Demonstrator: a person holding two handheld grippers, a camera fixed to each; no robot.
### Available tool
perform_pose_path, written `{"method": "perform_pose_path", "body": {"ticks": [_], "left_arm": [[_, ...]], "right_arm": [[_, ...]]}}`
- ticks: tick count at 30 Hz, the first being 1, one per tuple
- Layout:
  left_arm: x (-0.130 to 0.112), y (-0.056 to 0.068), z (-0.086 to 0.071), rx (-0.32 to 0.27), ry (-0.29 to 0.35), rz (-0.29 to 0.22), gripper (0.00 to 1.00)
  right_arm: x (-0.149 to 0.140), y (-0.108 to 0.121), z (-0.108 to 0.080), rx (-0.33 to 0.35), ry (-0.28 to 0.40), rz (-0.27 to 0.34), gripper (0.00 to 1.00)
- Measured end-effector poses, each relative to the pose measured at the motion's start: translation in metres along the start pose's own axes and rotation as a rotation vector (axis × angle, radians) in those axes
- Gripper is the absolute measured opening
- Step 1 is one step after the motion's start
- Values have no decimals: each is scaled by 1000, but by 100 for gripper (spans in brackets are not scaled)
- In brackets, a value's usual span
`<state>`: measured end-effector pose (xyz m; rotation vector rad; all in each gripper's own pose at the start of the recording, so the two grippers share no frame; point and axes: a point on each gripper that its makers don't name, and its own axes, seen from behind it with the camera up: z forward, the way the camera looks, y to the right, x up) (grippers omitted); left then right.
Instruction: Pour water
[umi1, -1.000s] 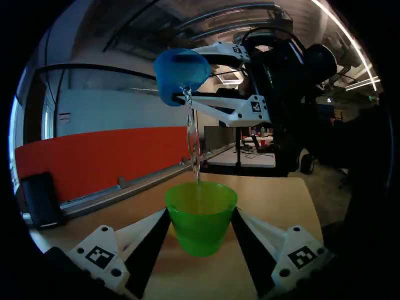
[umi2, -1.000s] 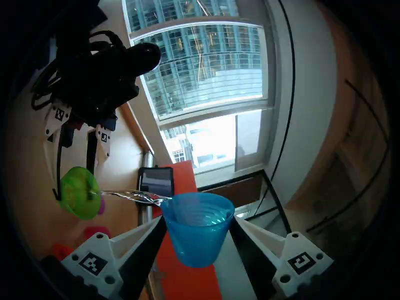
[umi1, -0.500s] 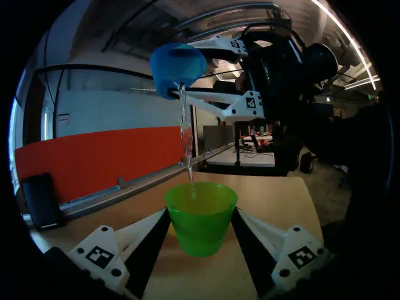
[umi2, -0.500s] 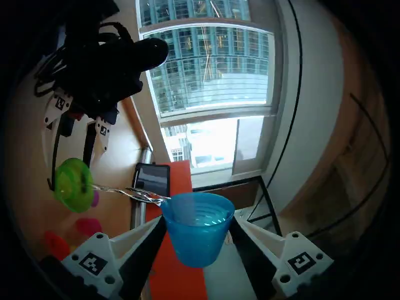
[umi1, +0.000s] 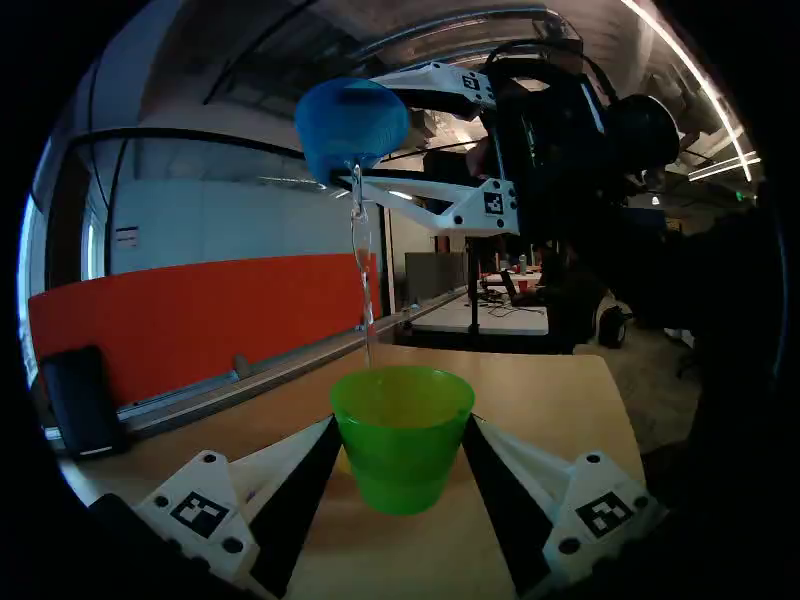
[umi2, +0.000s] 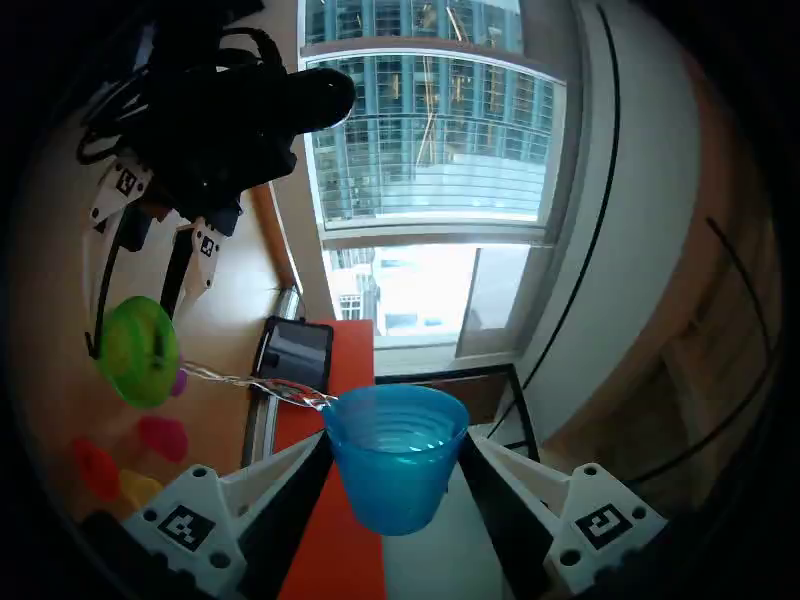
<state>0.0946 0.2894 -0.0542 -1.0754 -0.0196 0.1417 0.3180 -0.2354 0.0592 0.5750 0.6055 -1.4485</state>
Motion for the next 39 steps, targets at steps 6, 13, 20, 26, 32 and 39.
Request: {"method": "perform_pose_path", "body": {"ticks": [6,13,20,26,32,39], "left_arm": [[1,0,0,0,-1,2,84],[1,0,1,-2,1,-1,84],[3,1,1,-3,4,0,84],[4,1,1,-3,9,-4,84],[5,0,1,-2,15,-12,84],[7,0,-1,0,17,-10,84]], "right_arm": [[2,4,0,-4,3,-29,89],[6,7,0,-5,5,-98,89],[10,8,0,-11,7,-146,89],[19,12,1,-22,17,-207,89],[30,12,0,-29,32,-241,89],[31,13,-1,-37,37,-192,89]]}}
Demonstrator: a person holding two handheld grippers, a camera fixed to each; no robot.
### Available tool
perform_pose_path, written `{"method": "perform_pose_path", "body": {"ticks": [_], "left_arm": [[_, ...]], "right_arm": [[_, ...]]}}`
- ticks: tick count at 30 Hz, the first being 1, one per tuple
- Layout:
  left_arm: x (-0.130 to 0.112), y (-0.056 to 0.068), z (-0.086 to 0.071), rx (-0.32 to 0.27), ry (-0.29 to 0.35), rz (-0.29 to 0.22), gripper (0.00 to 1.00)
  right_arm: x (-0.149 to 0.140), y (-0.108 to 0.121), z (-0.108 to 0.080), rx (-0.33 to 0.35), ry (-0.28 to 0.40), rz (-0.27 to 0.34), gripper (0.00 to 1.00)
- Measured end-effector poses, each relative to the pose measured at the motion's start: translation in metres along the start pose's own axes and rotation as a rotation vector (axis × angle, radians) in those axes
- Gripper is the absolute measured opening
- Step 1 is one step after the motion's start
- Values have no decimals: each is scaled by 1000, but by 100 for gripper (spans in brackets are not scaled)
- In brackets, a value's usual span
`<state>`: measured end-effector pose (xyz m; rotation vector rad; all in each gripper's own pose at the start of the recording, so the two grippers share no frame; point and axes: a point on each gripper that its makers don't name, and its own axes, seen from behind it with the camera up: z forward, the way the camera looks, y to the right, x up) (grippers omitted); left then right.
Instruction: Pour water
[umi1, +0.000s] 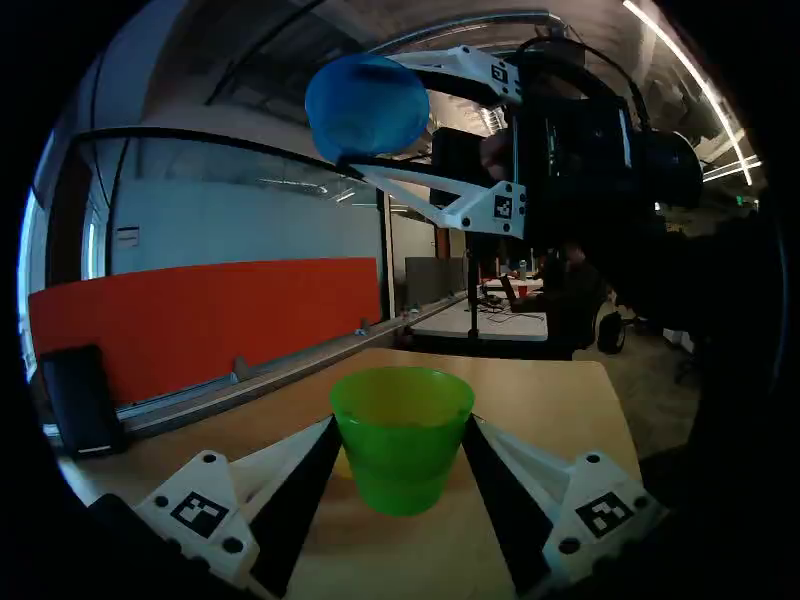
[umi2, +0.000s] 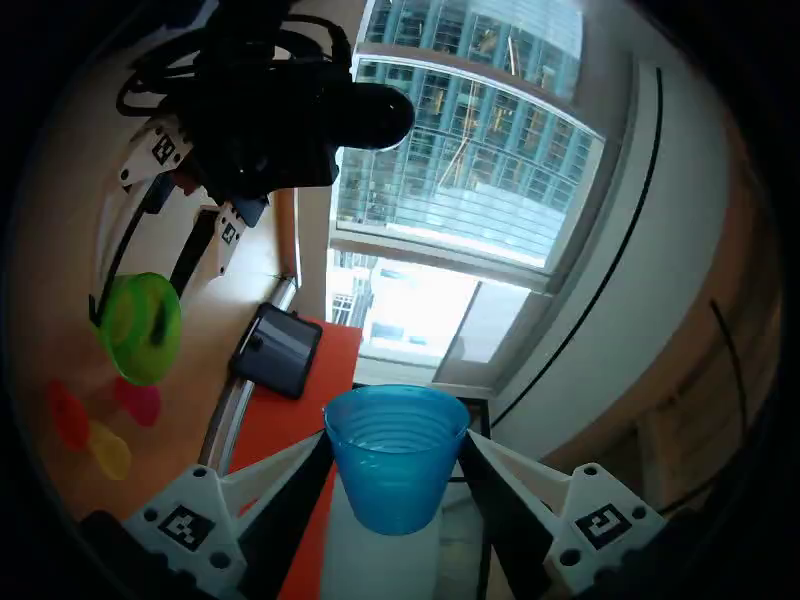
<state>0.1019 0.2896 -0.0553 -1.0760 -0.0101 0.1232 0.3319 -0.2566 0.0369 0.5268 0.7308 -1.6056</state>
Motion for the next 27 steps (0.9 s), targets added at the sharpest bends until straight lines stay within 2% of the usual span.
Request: {"method": "perform_pose_path", "body": {"ticks": [2,8,17,27], "left_arm": [[1,0,0,1,1,1,84],[2,-1,-2,5,4,2,84],[5,-4,-5,12,5,6,84],[9,-9,-8,22,10,13,84]], "right_arm": [[-2,0,-1,-5,-3,37,89],[-9,-4,-5,-15,-16,263,89],[-18,-9,-16,-24,-29,696,89],[-3,-18,-26,10,-9,1165,89]]}}
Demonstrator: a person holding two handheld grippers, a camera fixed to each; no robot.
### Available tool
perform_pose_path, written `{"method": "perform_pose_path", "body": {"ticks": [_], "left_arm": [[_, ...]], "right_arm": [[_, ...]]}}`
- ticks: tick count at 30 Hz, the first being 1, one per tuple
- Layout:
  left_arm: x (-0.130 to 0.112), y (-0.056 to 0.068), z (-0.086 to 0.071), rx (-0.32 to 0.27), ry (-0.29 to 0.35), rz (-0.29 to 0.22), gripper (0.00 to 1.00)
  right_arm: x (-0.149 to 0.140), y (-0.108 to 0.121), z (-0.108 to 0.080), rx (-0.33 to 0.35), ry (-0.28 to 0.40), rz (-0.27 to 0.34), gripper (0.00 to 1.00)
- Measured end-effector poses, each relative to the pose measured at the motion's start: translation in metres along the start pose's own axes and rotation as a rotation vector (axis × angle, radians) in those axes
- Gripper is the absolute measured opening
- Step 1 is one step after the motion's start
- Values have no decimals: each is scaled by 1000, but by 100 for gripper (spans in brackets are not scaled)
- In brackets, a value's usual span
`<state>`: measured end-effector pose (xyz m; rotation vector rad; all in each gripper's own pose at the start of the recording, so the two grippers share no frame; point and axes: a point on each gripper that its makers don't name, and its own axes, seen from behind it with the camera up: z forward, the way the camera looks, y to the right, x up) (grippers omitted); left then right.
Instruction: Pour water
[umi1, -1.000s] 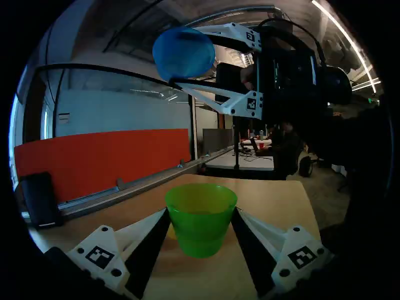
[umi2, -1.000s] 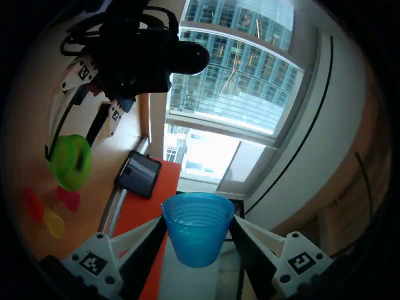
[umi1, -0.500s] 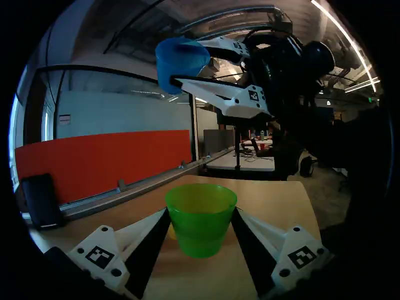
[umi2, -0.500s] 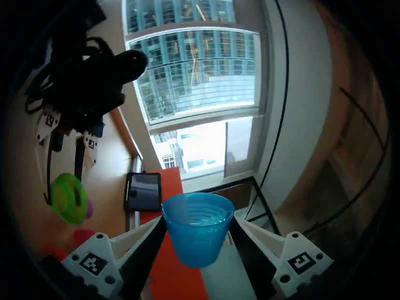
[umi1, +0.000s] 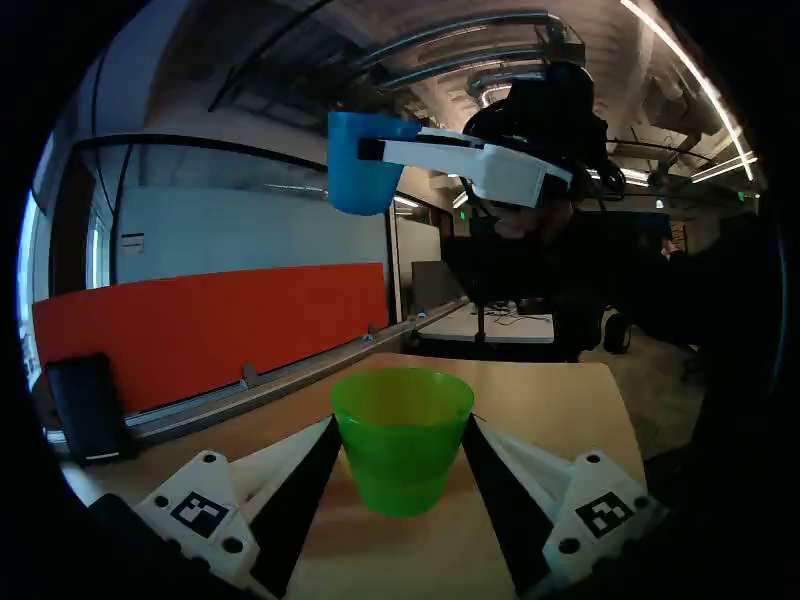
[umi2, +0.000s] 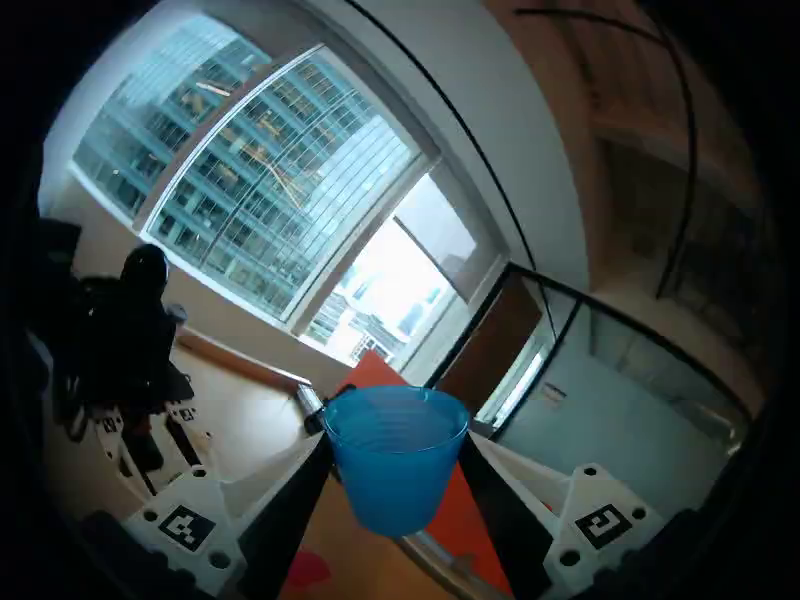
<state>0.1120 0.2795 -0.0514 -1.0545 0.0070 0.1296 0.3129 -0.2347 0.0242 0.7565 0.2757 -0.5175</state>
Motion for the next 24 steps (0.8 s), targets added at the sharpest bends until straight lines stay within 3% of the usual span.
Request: {"method": "perform_pose_path", "body": {"ticks": [6,11,24], "left_arm": [[2,-1,-1,4,0,6,84],[3,-2,-2,8,-3,12,84],[3,-6,-7,21,-13,26,84]], "right_arm": [[0,-13,-6,42,-12,243,88],[0,-26,-10,85,-27,374,89],[-12,-22,-18,64,-45,438,90]]}}
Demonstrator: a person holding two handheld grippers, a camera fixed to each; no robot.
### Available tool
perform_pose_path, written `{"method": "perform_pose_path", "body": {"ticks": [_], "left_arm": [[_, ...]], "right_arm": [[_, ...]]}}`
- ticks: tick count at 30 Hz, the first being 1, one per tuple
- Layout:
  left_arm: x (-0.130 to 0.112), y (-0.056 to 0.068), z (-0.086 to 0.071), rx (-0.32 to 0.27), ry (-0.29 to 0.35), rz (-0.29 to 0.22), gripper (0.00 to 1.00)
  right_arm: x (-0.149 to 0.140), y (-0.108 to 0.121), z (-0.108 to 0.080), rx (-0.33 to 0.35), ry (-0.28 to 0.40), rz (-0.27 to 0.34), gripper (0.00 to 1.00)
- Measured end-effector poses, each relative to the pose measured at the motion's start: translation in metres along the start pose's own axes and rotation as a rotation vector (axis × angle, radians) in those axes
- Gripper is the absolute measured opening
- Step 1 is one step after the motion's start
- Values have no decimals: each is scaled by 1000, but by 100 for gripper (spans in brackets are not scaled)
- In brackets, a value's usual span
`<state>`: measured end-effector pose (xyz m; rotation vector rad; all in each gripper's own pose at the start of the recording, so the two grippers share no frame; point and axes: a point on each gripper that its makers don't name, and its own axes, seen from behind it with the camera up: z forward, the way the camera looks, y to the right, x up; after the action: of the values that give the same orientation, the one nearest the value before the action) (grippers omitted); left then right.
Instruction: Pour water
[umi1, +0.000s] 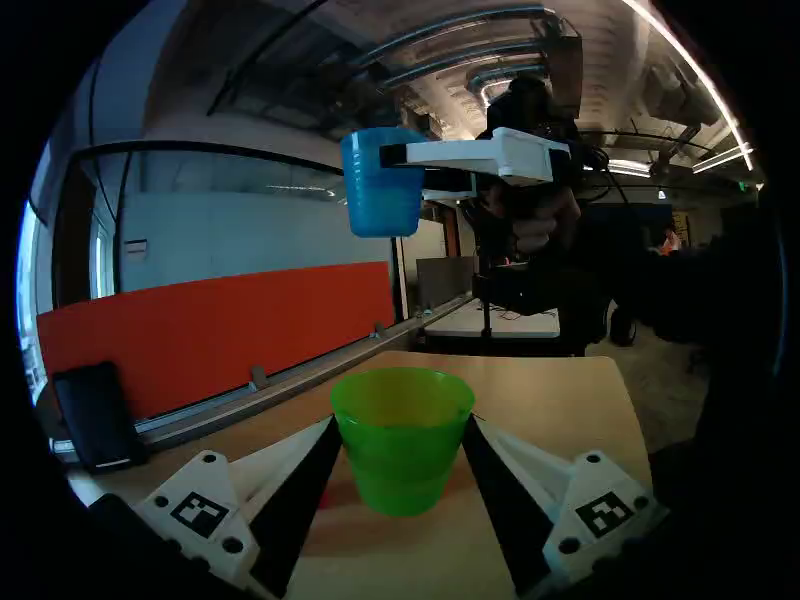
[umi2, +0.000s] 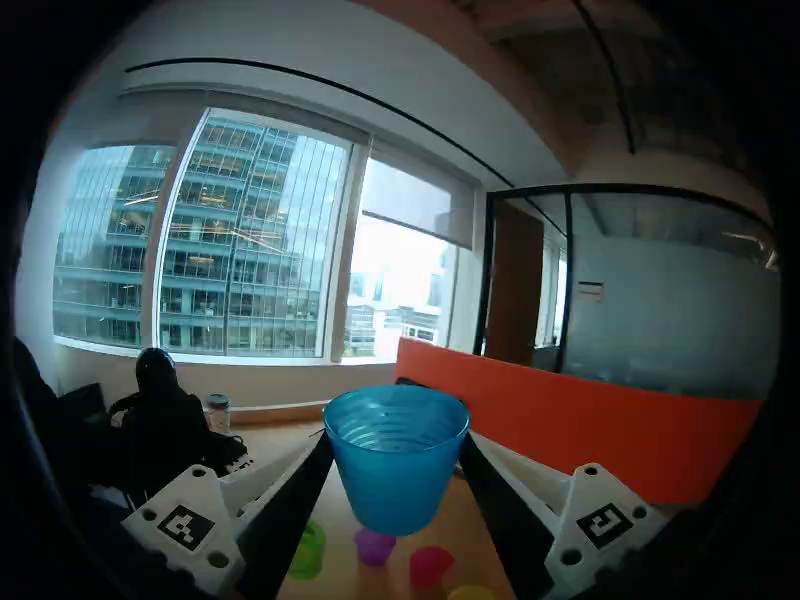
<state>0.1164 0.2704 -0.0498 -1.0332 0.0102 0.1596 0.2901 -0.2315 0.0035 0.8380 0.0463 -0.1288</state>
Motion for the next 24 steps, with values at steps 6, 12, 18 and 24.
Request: {"method": "perform_pose_path", "body": {"ticks": [6,12,18,24], "left_arm": [[-5,-5,-5,11,-14,3,84],[-14,-13,-14,32,-39,9,84],[-23,-22,-22,50,-68,7,84],[-31,-29,-28,62,-91,3,84]], "right_arm": [[-13,10,-8,-25,-19,6,90],[-30,15,-19,-34,-41,13,90],[-40,21,-28,-43,-48,25,91],[-57,19,-34,-35,-68,42,91]]}}
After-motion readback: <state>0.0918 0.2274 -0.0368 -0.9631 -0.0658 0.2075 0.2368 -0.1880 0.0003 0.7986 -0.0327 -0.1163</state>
